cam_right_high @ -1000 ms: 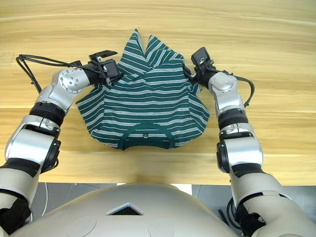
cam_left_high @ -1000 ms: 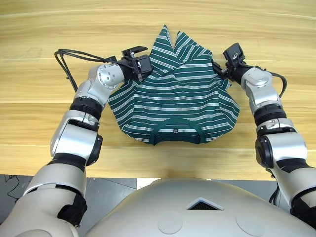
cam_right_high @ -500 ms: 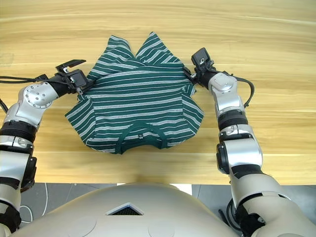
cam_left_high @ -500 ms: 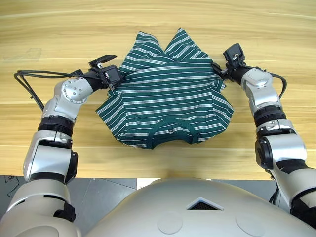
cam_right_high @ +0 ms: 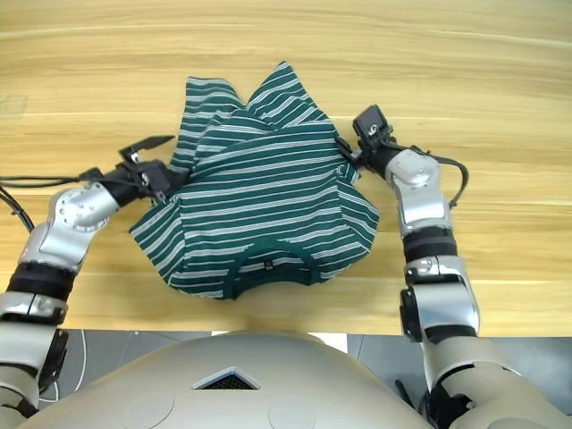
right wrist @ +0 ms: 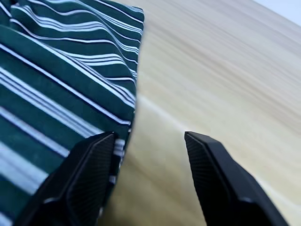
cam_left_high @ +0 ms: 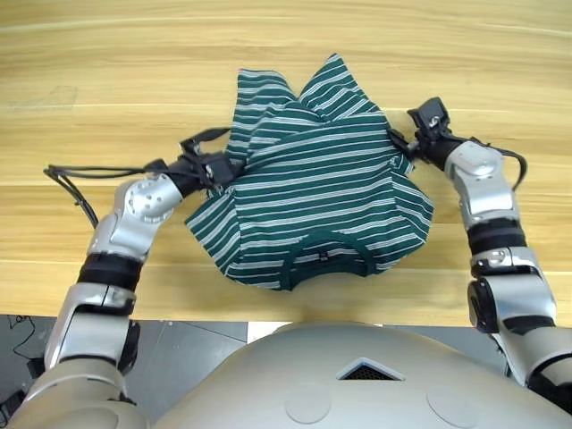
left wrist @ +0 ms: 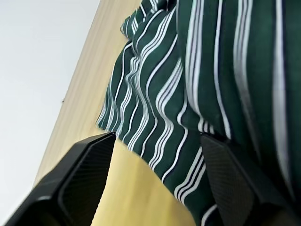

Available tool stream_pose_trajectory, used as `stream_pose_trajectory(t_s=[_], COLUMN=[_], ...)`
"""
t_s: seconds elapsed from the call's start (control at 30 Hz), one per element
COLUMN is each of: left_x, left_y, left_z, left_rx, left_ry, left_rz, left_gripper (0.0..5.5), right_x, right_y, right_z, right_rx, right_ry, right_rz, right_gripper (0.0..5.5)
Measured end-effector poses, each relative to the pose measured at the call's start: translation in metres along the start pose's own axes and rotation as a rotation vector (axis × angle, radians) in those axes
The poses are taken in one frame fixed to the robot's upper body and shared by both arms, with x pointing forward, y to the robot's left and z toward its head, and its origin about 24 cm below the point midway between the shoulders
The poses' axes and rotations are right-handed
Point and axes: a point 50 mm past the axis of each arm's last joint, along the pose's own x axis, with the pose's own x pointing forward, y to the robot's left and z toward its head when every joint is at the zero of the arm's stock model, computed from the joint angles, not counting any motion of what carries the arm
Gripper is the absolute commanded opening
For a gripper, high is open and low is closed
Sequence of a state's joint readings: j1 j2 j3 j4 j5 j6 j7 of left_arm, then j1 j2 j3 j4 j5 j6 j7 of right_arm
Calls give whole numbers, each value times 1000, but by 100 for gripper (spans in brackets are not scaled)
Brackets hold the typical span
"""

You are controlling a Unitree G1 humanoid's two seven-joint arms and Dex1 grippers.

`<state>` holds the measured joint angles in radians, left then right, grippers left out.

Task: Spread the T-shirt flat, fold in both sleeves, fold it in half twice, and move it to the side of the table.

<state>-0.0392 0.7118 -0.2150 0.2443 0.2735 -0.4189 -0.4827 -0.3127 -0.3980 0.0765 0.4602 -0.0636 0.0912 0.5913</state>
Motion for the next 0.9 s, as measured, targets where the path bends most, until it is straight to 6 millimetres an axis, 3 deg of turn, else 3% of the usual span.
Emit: stream_pose_trajectory(t_s=[0.1,0.2,0.33,0.53,0.63,0.77,0.9], left_x=[-35,-52,-53,-38,-22,4,16], left_y=[-11,-6,-4,-10,9,63,88], left_z=[2,6,9,13,22,40,42], left_rx=[-2,7,4,-5,-80,-209,-292], left_ry=[55,88,96,63,-17,-173,-220], left_rz=[-17,4,14,7,105,315,376], left_gripper=[334,334,334,334,334,334,334], right_x=[-38,-52,-50,-37,-23,4,22], right_y=[-9,-4,4,11,10,7,1], right_z=[-10,-6,2,8,34,66,96], right_rx=[-78,-104,-107,-34,20,62,55], right_ry=[68,66,28,-40,-190,-296,-363], right_rz=[114,248,300,299,290,282,269], right_gripper=[274,274,274,274,274,274,274])
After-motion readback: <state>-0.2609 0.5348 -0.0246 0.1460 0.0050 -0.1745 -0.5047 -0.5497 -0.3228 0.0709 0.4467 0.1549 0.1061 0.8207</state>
